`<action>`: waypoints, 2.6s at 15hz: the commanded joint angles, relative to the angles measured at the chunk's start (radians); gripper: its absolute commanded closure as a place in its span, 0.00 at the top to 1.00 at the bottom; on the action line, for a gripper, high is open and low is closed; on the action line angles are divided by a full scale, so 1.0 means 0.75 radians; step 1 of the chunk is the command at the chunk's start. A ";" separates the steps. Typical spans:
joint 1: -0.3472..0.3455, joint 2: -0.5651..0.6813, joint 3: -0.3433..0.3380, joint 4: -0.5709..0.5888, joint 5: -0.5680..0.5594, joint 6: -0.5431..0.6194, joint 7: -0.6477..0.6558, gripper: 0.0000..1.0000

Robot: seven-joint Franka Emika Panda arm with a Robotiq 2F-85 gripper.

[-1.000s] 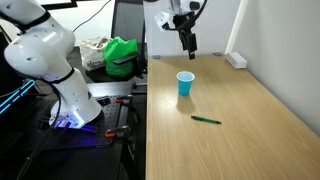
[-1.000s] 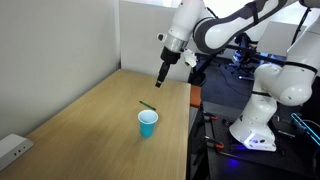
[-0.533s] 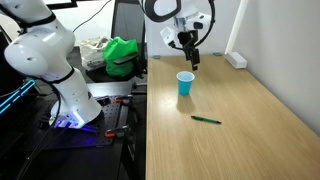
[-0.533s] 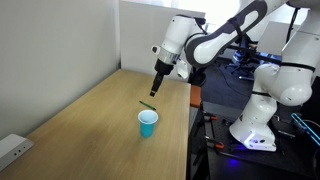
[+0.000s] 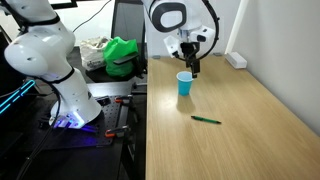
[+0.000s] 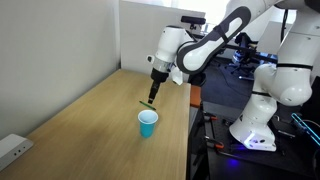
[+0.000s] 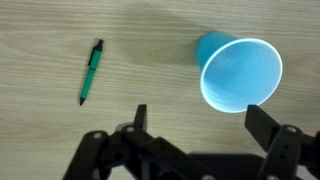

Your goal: Move the cup to the right

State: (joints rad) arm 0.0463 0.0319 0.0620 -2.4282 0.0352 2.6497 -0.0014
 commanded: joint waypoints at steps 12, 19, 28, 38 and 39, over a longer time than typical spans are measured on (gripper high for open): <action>0.003 0.142 -0.002 0.100 -0.013 -0.016 -0.025 1.00; 0.002 0.273 0.014 0.202 0.003 -0.035 -0.049 1.00; 0.004 0.341 0.031 0.204 0.012 -0.043 -0.039 1.00; 0.005 0.361 0.047 0.213 0.009 -0.050 -0.046 0.11; 0.005 0.361 0.048 0.213 0.009 -0.052 -0.048 0.04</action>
State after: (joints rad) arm 0.0508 0.3010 0.0934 -2.2874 0.0316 2.6452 -0.0138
